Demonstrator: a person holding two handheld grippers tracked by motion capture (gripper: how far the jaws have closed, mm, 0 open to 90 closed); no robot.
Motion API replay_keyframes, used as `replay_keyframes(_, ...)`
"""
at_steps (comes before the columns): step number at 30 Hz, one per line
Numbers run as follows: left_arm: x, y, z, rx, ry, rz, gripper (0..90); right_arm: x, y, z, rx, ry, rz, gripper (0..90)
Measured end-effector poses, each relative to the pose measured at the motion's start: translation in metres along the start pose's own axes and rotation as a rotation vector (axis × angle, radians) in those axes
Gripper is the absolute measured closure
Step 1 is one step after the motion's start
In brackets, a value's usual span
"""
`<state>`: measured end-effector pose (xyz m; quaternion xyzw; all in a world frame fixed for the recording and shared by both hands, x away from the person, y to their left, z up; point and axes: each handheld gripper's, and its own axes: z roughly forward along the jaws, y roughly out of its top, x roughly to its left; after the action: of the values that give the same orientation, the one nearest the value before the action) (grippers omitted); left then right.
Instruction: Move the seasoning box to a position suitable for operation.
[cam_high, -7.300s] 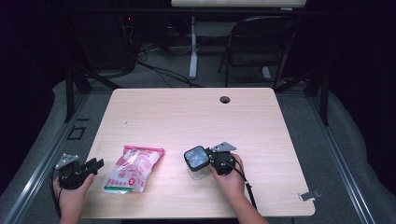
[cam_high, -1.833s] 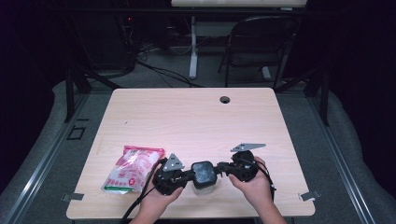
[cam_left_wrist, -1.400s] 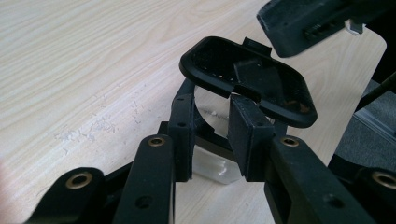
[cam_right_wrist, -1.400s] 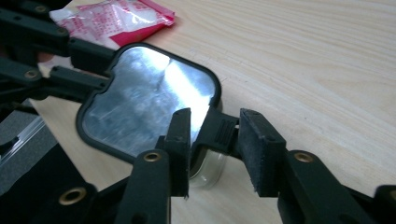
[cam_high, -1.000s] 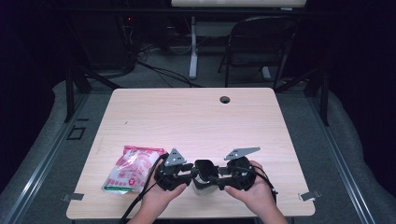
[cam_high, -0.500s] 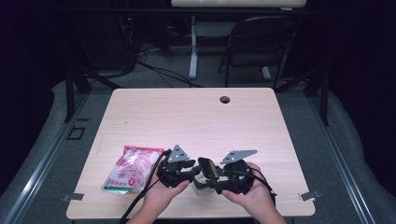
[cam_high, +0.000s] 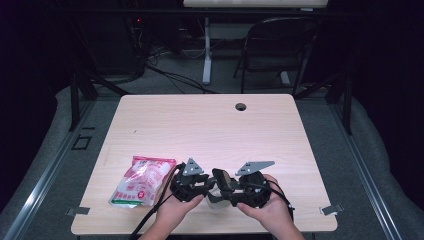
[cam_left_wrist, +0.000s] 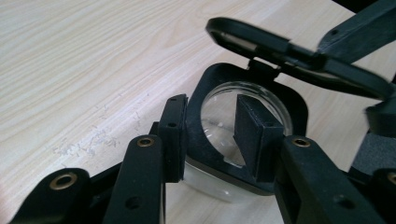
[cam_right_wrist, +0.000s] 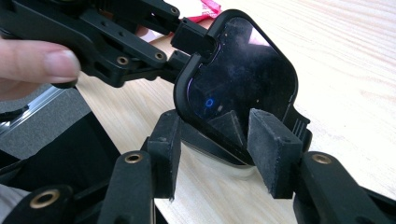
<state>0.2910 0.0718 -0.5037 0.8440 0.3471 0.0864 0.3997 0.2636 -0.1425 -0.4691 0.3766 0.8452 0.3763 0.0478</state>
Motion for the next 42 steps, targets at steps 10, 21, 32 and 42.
replay_keyframes(10, 0.002, -0.002, 0.003, 0.002, 0.032, 0.004, 64.8, -0.001, 0.0, -0.001, -0.013, 0.006, 0.013, 54.8)
replay_keyframes(21, 0.004, -0.005, 0.009, 0.01, 0.022, 0.007, 69.4, -0.005, 0.0, -0.006, -0.029, 0.006, 0.025, 55.7)
replay_keyframes(32, 0.004, -0.005, 0.009, 0.008, 0.02, 0.008, 69.4, -0.028, -0.002, -0.031, -0.052, -0.028, 0.073, 56.3)
replay_keyframes(42, 0.004, -0.005, 0.009, 0.007, 0.017, 0.007, 69.4, -0.032, -0.005, -0.027, -0.013, -0.055, 0.071, 65.6)
